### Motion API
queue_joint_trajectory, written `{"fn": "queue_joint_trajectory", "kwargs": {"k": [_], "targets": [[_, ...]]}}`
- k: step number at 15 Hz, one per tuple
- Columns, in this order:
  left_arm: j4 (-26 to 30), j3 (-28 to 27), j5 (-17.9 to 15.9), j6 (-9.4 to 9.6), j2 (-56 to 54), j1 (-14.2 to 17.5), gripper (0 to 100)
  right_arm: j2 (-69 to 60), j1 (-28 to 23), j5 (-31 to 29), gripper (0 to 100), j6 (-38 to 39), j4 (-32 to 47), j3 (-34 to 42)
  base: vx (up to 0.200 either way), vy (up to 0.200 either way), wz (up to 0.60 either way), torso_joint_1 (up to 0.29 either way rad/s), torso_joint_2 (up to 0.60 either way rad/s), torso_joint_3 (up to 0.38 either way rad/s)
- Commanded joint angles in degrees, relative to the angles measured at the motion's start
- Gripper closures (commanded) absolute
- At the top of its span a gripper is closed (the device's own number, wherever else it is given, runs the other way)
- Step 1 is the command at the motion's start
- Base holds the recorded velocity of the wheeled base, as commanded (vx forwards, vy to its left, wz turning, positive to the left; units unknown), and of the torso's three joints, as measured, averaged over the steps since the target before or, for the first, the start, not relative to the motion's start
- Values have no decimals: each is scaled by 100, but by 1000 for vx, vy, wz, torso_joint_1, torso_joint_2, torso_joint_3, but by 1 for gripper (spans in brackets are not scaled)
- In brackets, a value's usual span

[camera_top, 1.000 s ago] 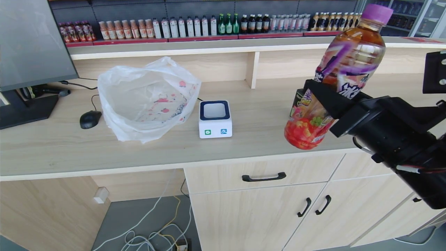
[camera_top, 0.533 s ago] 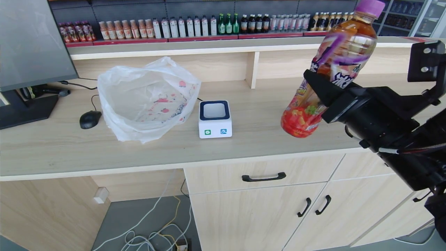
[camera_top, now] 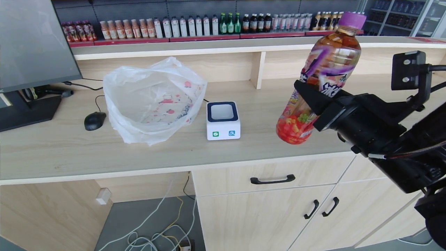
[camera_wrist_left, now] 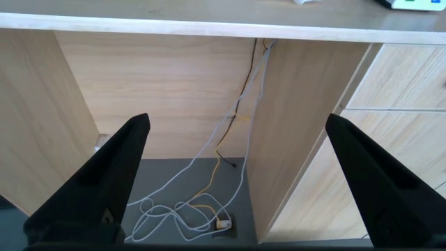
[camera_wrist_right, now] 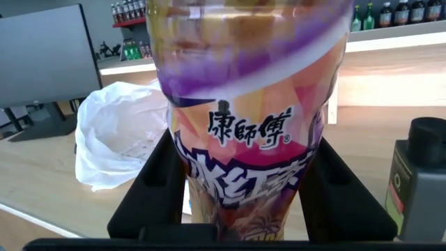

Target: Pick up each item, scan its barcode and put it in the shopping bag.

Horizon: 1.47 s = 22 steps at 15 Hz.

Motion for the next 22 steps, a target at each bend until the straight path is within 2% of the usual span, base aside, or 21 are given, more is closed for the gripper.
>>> {"fn": "queue_joint_trajectory", "kwargs": {"k": [1,8,14,18,22], "targets": [[-2,0,0,0,-2,5,0,-96,-12,-2,100,6,-17,113,0,200,0,17,2,2],[-2,0,0,0,-2,5,0,-184,-21,-2,100,-3,-26,192,0,200,0,4,3,4],[-2,0,0,0,-2,5,0,-281,-29,-11,100,6,-9,201,0,0,0,0,0,0],[-2,0,0,0,-2,5,0,-184,-21,16,100,525,528,-397,0,0,0,0,0,0],[-2,0,0,0,-2,-4,0,431,-29,-11,100,1184,536,-1425,0,0,0,0,0,0]]}}
